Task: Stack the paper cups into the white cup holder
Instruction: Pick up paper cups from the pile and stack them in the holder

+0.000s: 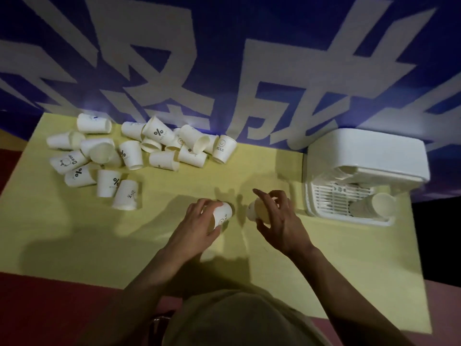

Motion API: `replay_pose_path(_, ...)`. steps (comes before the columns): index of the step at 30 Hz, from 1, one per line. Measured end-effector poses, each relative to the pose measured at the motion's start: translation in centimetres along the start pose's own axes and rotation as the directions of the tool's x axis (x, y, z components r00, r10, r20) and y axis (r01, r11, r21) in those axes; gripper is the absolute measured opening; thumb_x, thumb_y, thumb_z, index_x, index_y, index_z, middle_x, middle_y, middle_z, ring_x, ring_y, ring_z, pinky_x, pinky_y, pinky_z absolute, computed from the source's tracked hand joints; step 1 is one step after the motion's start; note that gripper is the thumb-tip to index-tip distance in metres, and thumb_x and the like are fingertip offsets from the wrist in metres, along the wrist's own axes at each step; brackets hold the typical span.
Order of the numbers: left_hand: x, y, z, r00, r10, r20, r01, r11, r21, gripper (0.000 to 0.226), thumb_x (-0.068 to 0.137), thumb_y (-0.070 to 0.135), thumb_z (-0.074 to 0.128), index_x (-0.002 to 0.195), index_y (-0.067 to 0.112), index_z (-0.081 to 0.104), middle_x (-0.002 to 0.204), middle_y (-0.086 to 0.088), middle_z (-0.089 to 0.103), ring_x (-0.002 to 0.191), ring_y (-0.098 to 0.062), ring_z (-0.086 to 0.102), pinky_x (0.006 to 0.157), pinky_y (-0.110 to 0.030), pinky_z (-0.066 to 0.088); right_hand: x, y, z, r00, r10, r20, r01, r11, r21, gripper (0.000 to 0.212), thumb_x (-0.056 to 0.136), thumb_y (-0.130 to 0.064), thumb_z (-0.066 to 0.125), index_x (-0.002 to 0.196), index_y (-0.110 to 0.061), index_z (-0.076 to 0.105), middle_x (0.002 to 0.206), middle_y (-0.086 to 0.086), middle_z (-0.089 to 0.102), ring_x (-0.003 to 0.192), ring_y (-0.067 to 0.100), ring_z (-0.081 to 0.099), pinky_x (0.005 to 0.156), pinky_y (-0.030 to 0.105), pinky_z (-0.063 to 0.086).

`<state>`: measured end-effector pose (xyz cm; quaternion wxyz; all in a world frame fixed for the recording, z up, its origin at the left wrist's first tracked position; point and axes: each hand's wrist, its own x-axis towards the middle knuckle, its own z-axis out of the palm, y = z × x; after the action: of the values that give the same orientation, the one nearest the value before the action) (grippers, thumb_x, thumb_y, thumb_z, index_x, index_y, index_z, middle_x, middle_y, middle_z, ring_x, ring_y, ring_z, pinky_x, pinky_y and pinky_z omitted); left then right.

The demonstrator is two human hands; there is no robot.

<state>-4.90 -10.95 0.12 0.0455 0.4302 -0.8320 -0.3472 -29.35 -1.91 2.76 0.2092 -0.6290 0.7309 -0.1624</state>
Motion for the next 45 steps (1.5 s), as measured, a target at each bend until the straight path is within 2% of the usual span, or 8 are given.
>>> replay_pose_path(5, 1.4, 9.2, 3.0, 0.999, 0.050, -0.002, -0.050, 0.999, -0.007, 0.048, 0.088, 0.052, 0.059, 0.133, 0.041, 0.048, 0.125, 0.016, 0.048, 0.114, -0.012, 0.048, 0.096, -0.034, 0.049, -5.5, 6.6, -3.5, 0.997, 0.074, -0.014, -0.072, 0.995, 0.071, 0.064, 0.083, -0.029, 0.077, 0.140, -0.032, 0.049, 0.134, 0.007, 0.041, 0.115, 0.029, 0.051, 0.063, 0.045, 0.062)
replay_pose_path(8, 3.1, 14.9, 5.8, 0.994, 0.102, -0.037, -0.103, 0.995, -0.015, 0.050, 0.085, 0.042, 0.069, 0.132, 0.039, 0.052, 0.130, 0.015, 0.045, 0.118, -0.014, 0.043, 0.100, -0.032, 0.045, -8.7, 11.1, -6.0, 0.992, 0.119, -0.046, -0.113, 0.986, 0.121, 0.061, 0.081, -0.027, 0.077, 0.137, -0.028, 0.051, 0.136, 0.006, 0.040, 0.113, 0.030, 0.052, 0.067, 0.044, 0.061)
replay_pose_path(12, 6.2, 23.1, 9.8, 0.989, 0.144, 0.008, -0.144, 0.989, -0.033, 0.061, 0.083, 0.029, 0.074, 0.137, 0.039, 0.048, 0.141, 0.013, 0.033, 0.130, -0.013, 0.034, 0.103, -0.027, 0.039, -12.8, 17.2, -9.5, 0.980, 0.175, -0.097, -0.158, 0.974, 0.162, 0.056, 0.083, -0.032, 0.075, 0.134, -0.027, 0.051, 0.138, 0.006, 0.041, 0.116, 0.030, 0.051, 0.077, 0.045, 0.058)
replay_pose_path(19, 11.4, 33.4, 15.0, 0.967, 0.245, 0.065, -0.245, 0.969, -0.017, 0.070, 0.089, 0.037, 0.071, 0.149, 0.026, 0.036, 0.145, 0.006, 0.039, 0.136, -0.012, 0.040, 0.113, -0.029, 0.036, -17.8, 25.5, -15.2, 0.945, 0.268, -0.186, -0.225, 0.948, 0.226, 0.055, 0.085, -0.027, 0.074, 0.137, -0.025, 0.052, 0.137, 0.003, 0.042, 0.110, 0.028, 0.053, 0.082, 0.046, 0.056)
replay_pose_path(28, 16.2, 36.7, 19.4, 0.930, 0.353, 0.101, -0.363, 0.926, 0.104, 0.065, 0.092, 0.032, 0.066, 0.150, 0.023, 0.038, 0.143, -0.002, 0.038, 0.132, -0.022, 0.047, 0.108, -0.038, 0.045, -19.2, 29.4, -17.5, 0.881, 0.387, -0.273, -0.293, 0.898, 0.327, 0.055, 0.088, -0.027, 0.073, 0.139, -0.032, 0.051, 0.139, 0.000, 0.040, 0.116, 0.026, 0.055, 0.087, 0.042, 0.058)
replay_pose_path(37, 17.6, 38.5, 20.9, 0.931, 0.358, 0.076, -0.365, 0.923, 0.124, 0.066, 0.088, 0.024, 0.073, 0.147, 0.026, 0.043, 0.144, 0.000, 0.039, 0.130, -0.021, 0.049, 0.103, -0.034, 0.049, -18.5, 31.4, -17.8, 0.888, 0.387, -0.250, -0.286, 0.888, 0.359, 0.054, 0.091, -0.030, 0.071, 0.140, -0.033, 0.050, 0.140, -0.001, 0.040, 0.117, 0.023, 0.056, 0.089, 0.040, 0.058)
replay_pose_path(40, 18.1, 38.3, 22.0, 0.936, 0.338, 0.102, -0.350, 0.926, 0.141, 0.065, 0.088, 0.027, 0.073, 0.146, 0.027, 0.044, 0.144, 0.001, 0.039, 0.128, -0.023, 0.051, 0.100, -0.039, 0.051, -18.3, 32.1, -17.8, 0.896, 0.380, -0.229, -0.290, 0.893, 0.345, 0.054, 0.092, -0.031, 0.071, 0.141, -0.034, 0.049, 0.142, -0.001, 0.039, 0.119, 0.024, 0.055, 0.088, 0.039, 0.058)
replay_pose_path(45, 18.3, 37.6, 23.7, 0.951, 0.258, 0.169, -0.286, 0.942, 0.176, 0.071, 0.092, 0.021, 0.069, 0.153, 0.026, 0.033, 0.154, -0.004, 0.029, 0.140, -0.029, 0.036, 0.112, -0.044, 0.041, -18.2, 32.9, -17.8, 0.896, 0.379, -0.232, -0.288, 0.893, 0.345, 0.053, 0.092, -0.032, 0.070, 0.141, -0.033, 0.049, 0.142, -0.002, 0.039, 0.120, 0.022, 0.055, 0.090, 0.037, 0.057)
